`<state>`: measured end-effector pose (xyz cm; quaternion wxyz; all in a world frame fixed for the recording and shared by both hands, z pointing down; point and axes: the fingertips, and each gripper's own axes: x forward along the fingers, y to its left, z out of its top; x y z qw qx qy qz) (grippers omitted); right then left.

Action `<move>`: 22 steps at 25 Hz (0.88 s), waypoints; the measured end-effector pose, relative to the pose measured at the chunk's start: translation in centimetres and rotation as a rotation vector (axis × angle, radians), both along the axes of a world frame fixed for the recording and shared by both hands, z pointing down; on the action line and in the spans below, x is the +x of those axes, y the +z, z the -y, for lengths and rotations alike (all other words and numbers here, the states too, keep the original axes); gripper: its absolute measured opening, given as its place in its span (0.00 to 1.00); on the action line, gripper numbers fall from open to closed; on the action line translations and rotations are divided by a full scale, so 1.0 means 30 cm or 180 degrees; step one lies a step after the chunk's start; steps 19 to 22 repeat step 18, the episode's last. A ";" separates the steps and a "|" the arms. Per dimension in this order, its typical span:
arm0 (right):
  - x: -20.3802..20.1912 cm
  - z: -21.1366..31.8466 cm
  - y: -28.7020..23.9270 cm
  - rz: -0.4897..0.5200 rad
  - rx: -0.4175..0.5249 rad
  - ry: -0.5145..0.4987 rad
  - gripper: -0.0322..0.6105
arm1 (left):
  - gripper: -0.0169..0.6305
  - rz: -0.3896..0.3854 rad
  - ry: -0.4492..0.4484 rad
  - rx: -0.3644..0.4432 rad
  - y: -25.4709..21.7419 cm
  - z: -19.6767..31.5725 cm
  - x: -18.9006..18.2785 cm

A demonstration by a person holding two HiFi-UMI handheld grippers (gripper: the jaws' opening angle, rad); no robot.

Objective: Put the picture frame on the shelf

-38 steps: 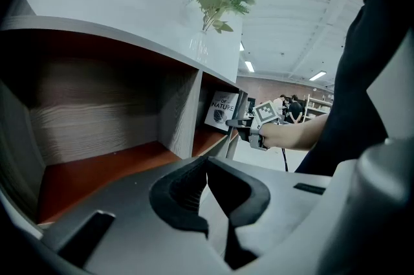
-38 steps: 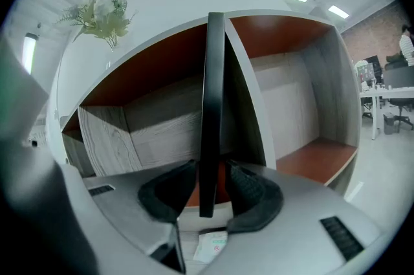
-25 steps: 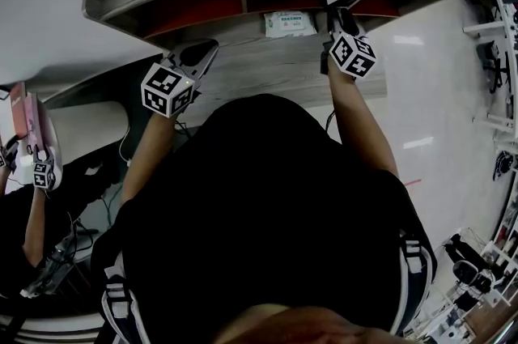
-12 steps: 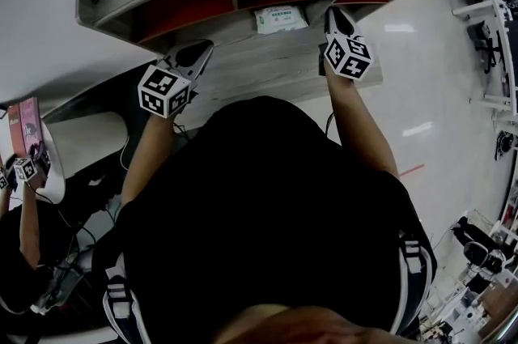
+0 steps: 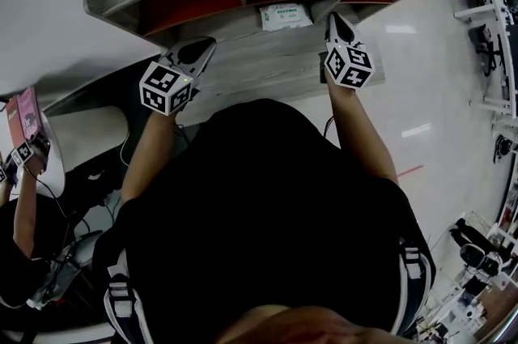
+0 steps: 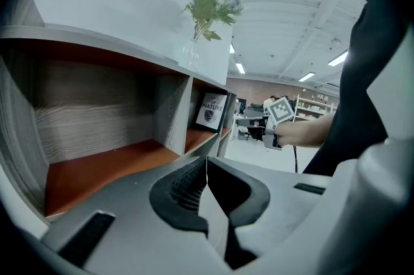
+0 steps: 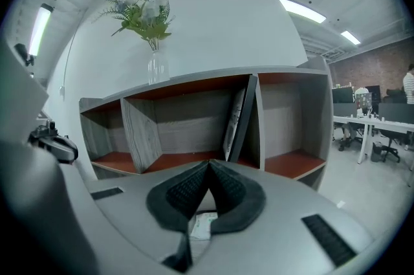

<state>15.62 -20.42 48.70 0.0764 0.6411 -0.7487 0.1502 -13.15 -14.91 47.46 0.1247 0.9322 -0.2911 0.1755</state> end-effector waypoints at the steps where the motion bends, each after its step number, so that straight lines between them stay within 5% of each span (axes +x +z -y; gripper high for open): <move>1: -0.010 -0.006 -0.004 -0.0012 0.0003 -0.0018 0.07 | 0.06 -0.0006 -0.0002 0.0002 -0.001 -0.001 -0.005; 22: -0.087 -0.116 -0.077 -0.0307 0.0127 -0.0172 0.07 | 0.06 -0.0032 -0.0069 0.0026 -0.005 0.004 -0.077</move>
